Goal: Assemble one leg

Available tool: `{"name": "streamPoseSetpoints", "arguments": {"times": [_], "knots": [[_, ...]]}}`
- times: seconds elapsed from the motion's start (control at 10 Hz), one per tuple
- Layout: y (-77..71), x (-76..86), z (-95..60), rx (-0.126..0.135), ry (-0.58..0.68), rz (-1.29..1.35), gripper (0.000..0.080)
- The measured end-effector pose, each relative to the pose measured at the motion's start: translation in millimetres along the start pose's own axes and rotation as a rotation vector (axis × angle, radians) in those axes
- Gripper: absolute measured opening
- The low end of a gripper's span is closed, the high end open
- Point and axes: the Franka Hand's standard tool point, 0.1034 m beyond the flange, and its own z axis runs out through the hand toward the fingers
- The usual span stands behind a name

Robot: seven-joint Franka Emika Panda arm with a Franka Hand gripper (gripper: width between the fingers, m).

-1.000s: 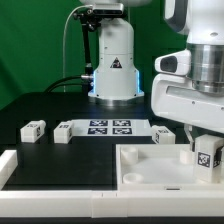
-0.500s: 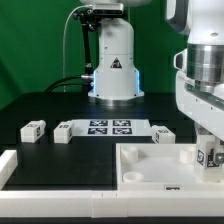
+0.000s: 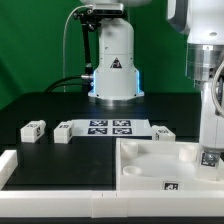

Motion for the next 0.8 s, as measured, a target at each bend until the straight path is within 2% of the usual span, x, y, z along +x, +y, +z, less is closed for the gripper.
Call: {"name": "streamPoseSetpoints", "arguments": {"times": [0.3,0.4,0.5,0.8], "knots": [[0.4,-1.4,0.4,0.001,-0.009,-0.017,0.0297],[0.6,-1.8,0.4,0.001,-0.009,-0.032,0.0539],[0.6,-1.8,0.4,0.001,-0.009,-0.035,0.0619],[0.6,-1.8,0.5,0.001,-0.009,-0.036,0.0648]]}}
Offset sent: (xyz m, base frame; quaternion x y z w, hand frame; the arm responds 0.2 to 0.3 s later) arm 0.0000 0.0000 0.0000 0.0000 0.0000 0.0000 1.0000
